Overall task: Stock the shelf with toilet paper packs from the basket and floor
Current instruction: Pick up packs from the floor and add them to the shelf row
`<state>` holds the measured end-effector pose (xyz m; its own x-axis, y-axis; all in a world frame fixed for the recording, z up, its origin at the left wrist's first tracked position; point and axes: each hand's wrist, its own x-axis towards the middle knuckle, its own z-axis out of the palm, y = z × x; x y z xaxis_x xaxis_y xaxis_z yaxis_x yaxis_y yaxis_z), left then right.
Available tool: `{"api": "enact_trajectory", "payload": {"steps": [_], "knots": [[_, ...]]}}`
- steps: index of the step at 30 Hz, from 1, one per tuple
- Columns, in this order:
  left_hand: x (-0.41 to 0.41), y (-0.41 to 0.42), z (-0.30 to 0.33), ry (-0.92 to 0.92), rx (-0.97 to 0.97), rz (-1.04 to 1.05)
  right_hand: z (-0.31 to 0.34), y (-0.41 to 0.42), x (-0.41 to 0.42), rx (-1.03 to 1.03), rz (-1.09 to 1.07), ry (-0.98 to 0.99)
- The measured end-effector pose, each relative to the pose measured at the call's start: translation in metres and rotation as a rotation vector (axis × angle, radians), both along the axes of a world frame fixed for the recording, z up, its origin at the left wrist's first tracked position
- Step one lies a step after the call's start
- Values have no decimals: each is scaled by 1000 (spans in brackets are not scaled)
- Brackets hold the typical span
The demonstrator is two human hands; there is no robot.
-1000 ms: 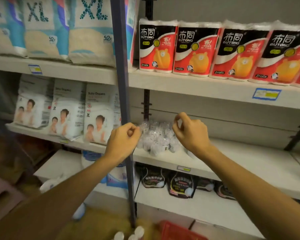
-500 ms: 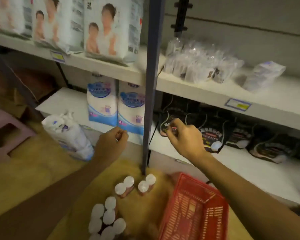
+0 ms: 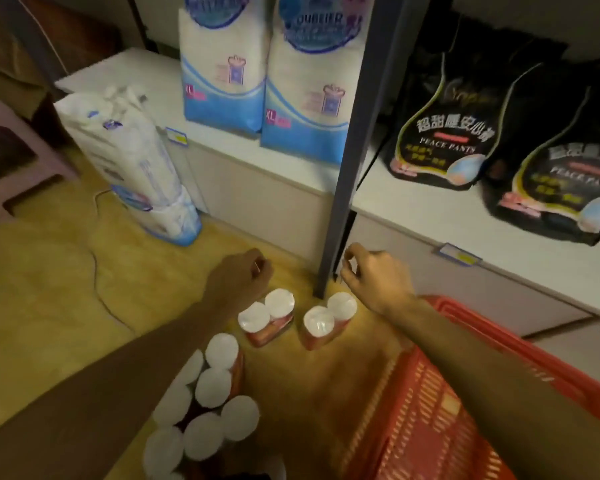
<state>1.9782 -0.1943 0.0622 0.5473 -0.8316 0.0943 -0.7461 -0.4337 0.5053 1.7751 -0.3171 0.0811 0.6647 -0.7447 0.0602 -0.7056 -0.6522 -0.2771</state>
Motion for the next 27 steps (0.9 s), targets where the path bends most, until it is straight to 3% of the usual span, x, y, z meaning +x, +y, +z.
{"api": "enact_trajectory", "payload": {"steps": [8, 21, 27], "knots": [[1, -7, -115, 30, 94, -33, -121, -5, 0, 53, 193, 145], [4, -16, -195, 10, 320, -170, -198, 3, 24, 80, 438, 685], [12, -20, -214, -68, 416, -202, -211, 5, 25, -102, 429, 609]]}}
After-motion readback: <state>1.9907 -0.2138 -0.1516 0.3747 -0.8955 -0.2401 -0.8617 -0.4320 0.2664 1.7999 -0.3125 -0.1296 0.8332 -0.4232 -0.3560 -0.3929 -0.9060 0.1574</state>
